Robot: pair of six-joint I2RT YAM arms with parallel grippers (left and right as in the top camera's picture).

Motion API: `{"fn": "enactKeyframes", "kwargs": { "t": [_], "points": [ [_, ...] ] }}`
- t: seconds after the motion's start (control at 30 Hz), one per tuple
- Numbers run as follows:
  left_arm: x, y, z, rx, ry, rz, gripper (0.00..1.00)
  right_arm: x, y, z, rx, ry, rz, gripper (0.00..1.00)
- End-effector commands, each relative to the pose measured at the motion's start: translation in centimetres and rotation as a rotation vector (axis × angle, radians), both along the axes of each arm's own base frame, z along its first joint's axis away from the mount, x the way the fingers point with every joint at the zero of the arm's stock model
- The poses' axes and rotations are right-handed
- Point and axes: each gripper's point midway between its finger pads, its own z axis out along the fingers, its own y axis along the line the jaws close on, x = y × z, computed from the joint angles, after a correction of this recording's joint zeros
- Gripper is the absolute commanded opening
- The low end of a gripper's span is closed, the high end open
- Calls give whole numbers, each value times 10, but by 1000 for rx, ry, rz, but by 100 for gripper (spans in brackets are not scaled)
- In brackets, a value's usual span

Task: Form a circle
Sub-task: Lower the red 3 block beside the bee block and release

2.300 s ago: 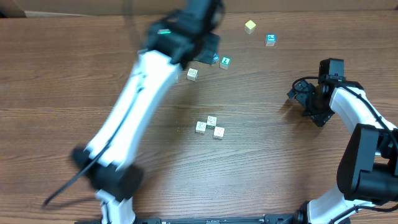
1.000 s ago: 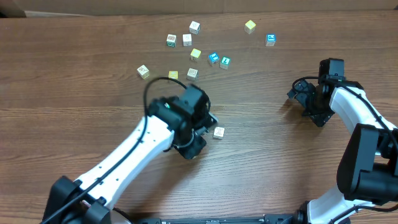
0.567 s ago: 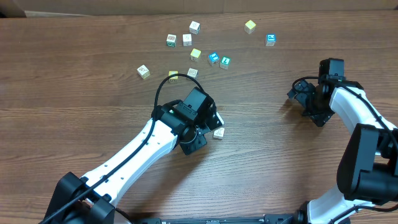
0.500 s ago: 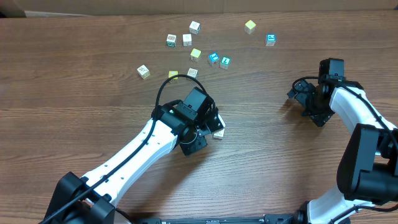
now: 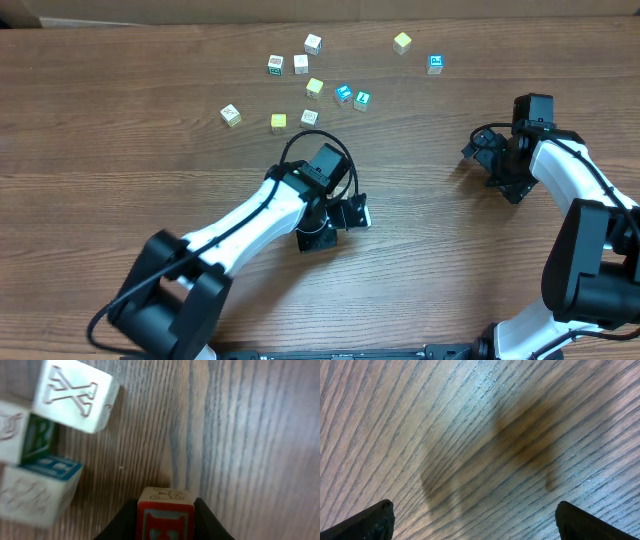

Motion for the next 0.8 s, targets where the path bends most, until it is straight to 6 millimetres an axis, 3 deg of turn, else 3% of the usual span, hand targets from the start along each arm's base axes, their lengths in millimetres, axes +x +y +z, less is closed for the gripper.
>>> {"fn": "enactKeyframes", "kwargs": {
  "t": [0.0,0.07,0.23,0.43,0.6,0.77],
  "points": [
    [-5,-2,-8,-11,25,-37,10,7,-3,5,-10,-21,-1,100],
    [-3,-3,-9,-15,21,-34,11,7,-3,5,-10,-21,-1,100],
    [-5,-7,-8,-37,33,-36,29,7,-3,5,-10,-21,-1,100],
    [-6,-8,-7,-40,36,-36,39,7,-3,5,-10,-21,-1,100],
    [-6,-7,-7,-39,38,-36,41,7,-3,5,-10,-21,-2,100],
    [-3,-9,-3,-45,33,-8,51,7,-3,5,-10,-21,-2,100]
  ]
}}
